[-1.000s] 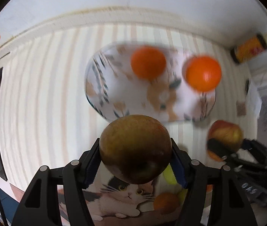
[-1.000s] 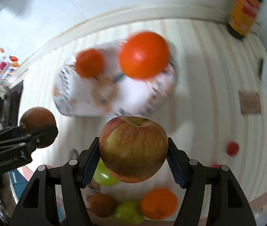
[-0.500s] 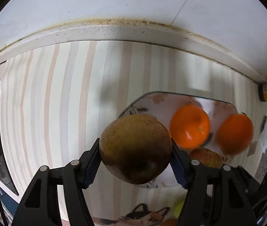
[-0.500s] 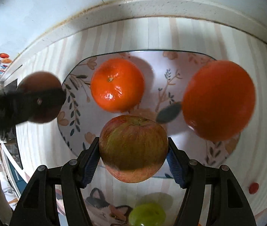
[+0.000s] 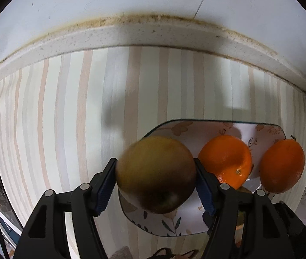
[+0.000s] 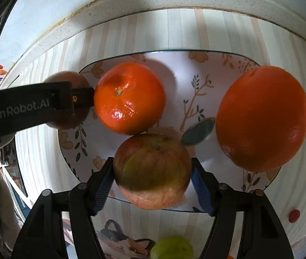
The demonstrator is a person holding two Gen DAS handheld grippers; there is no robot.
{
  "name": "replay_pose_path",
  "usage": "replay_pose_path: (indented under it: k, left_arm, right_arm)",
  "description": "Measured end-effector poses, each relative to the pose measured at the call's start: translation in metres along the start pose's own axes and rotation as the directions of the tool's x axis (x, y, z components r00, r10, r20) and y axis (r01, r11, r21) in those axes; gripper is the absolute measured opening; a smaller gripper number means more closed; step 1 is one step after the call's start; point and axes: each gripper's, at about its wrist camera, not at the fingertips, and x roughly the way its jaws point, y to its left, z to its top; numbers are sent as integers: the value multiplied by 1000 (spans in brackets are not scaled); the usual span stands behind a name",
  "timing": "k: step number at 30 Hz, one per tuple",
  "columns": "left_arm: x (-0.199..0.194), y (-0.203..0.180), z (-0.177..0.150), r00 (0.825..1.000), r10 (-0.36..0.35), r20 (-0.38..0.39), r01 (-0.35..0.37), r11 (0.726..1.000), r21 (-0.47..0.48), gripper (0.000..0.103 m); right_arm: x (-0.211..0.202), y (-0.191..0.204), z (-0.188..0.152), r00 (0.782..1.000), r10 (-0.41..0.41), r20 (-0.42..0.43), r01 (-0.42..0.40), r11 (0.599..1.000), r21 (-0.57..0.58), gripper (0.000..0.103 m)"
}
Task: Organize fruits
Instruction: 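Place the kiwi and red apple on the plate and release both, then move both tools back toward the remaining fruits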
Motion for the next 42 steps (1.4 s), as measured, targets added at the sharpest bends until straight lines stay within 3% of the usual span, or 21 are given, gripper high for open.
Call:
replay_pose_path:
  k: [2, 4, 11, 20, 26, 33, 42]
  left_arm:
    - [-2, 1, 1, 1000, 2, 8, -2, 1000, -3, 84]
    - [-7, 2, 3, 999, 27, 32, -27, 1000, -8, 92]
    - [-28, 20, -15, 997, 7, 77, -5, 1000, -26, 92]
    - [-69, 42, -76, 982, 30, 186, -19, 998, -60, 92]
    - [-99, 31, -112, 961, 39, 275, -27, 998, -48, 92]
    - [-139, 12, -162, 918, 33, 394, -27, 999, -19, 92]
    - [-177, -1, -213, 875, 24, 484, -44, 999, 29, 92]
  right_arm:
    - [-6, -4, -1, 1000, 7, 4, -7, 1000, 10, 88]
    - [-9, -7, -3, 1000, 8, 8, -8, 1000, 18, 93]
    - [-37, -21, -16, 996, -55, 76, 53, 998, 29, 94]
    - [-84, -31, -50, 975, -124, 185, 122, 992, 22, 94]
    - [-115, -34, -84, 954, -146, 262, 150, 989, 5, 94]
    - [-149, -34, -131, 929, -161, 335, 167, 986, 11, 96]
    - [-197, -27, -188, 894, -140, 425, 152, 988, 6, 96]
